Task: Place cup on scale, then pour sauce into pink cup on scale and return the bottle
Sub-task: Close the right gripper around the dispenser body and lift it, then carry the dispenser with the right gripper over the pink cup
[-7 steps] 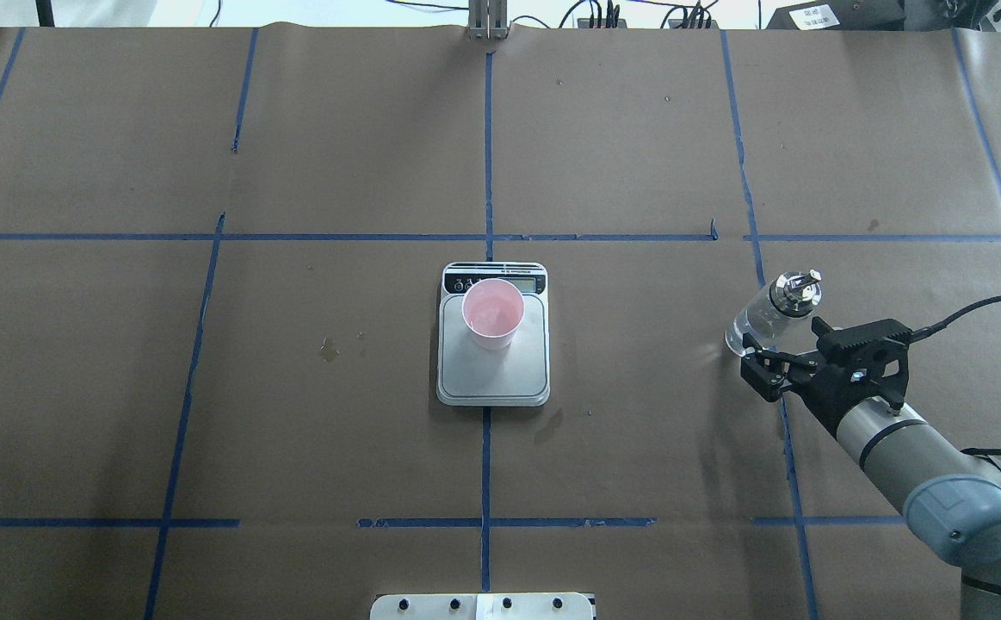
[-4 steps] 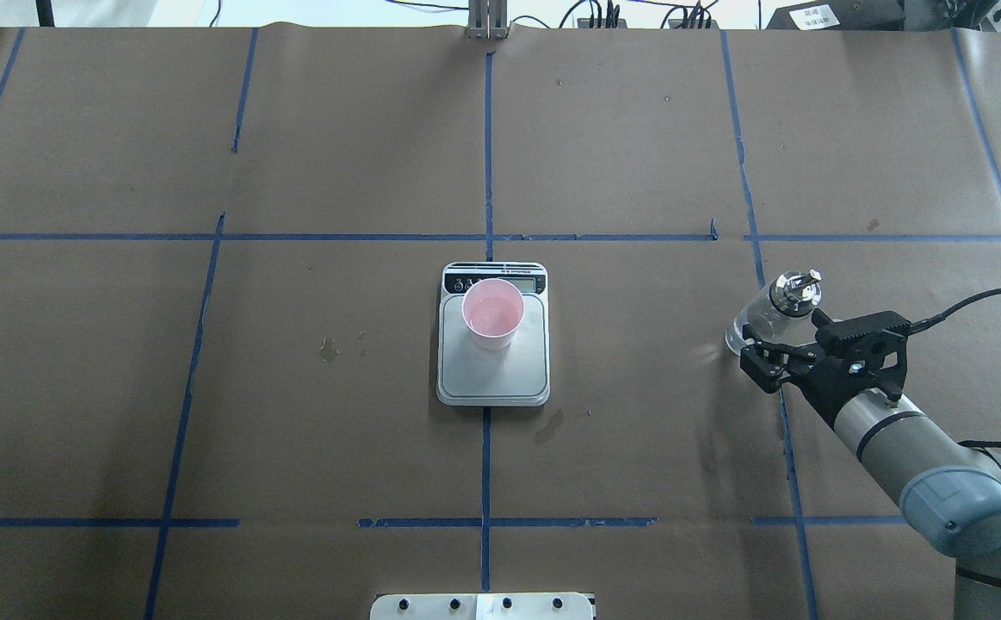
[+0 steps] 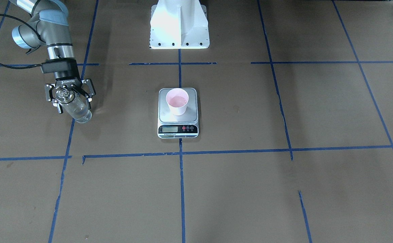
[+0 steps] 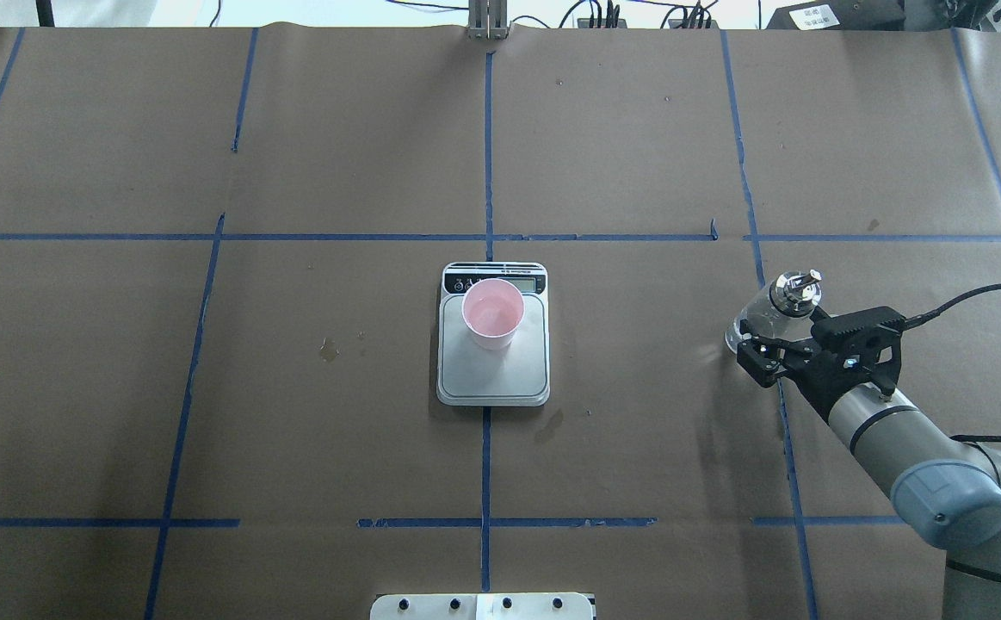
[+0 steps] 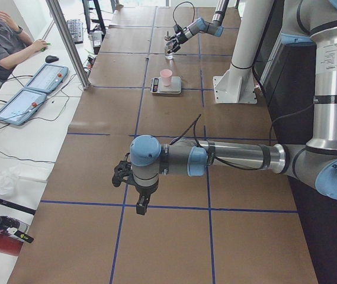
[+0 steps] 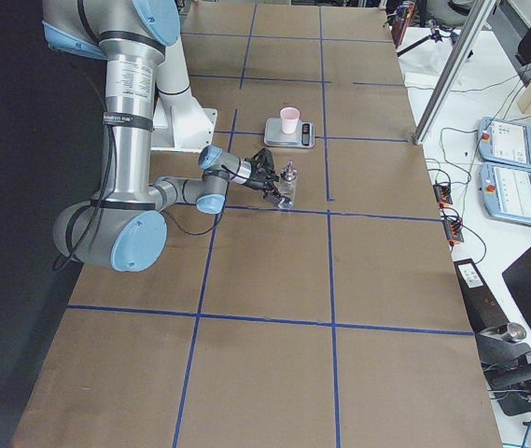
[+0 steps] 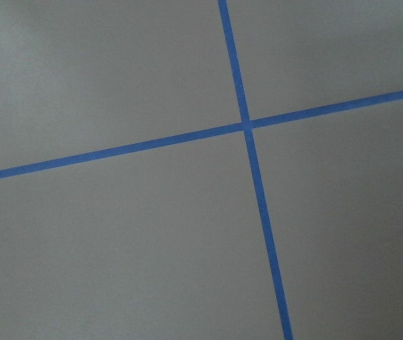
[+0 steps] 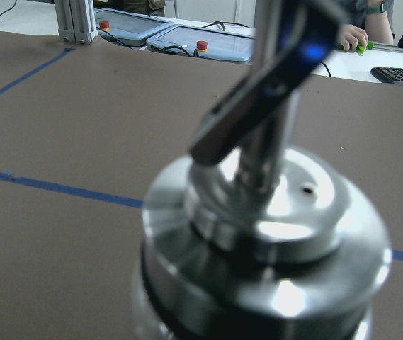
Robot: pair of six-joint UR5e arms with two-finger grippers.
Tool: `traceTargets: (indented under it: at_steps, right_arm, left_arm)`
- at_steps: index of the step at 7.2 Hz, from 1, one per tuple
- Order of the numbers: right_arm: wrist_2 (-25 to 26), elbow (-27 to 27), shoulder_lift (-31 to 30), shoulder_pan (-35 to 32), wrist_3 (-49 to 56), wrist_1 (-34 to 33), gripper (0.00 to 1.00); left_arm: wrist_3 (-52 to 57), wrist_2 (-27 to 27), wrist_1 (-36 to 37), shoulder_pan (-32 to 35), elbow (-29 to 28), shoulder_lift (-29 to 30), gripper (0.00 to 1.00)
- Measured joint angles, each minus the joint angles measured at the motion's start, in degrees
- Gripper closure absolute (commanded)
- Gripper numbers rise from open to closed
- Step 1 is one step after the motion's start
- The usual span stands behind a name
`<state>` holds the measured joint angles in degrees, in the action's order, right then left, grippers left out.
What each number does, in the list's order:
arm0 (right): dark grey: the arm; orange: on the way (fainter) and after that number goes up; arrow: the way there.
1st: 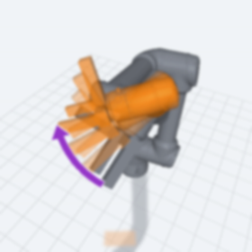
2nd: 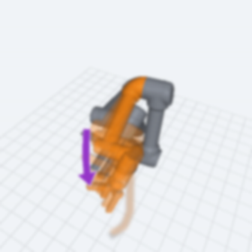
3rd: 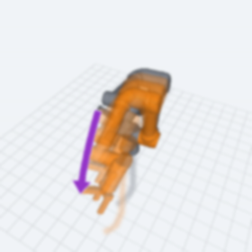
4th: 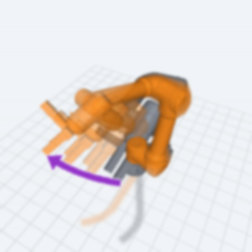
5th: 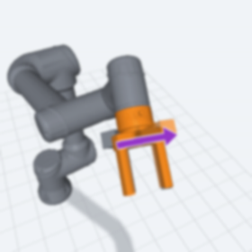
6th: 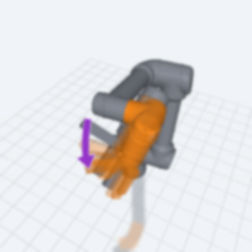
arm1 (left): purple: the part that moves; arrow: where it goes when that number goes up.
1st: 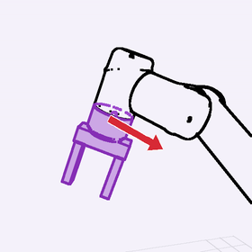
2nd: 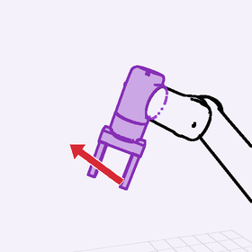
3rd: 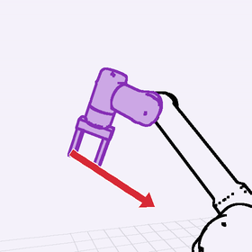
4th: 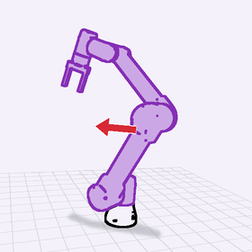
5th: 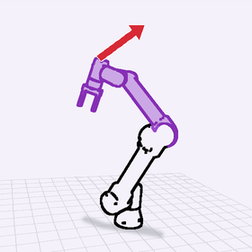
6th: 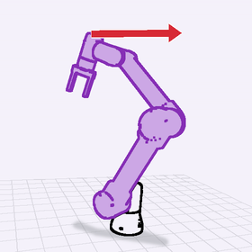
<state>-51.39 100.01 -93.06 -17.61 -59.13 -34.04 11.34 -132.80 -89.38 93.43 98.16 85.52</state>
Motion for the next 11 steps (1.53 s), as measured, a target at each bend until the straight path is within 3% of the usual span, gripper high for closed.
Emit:
traceTargets:
  at_steps: [2, 3, 4, 11]
  right_arm:
    - [0.07, -1.06, 0.99, -0.48, 1.31, 0.31, 0.06]
    - [0.21, -1.11, 1.06, -0.53, 1.43, 0.42, 0.61]
    - [0.4, -1.06, 1.01, -0.59, 1.26, 0.56, 1.0]
    - [3.33, 4.72, 1.02, -1.8, 2.02, 0.77, 1.0]
  left_arm:
    - [0.0, 0.0, 0.0, 0.0, -0.06, 0.0, 0.0]
    - [0.0, 0.0, 0.0, 0.0, -0.06, 0.0, 0.0]
    - [0.0, 0.0, 0.0, 0.0, -0.07, 0.0, 0.0]
    - [-0.05, -0.08, 0.0, -0.13, -0.03, 0.07, 0.0]
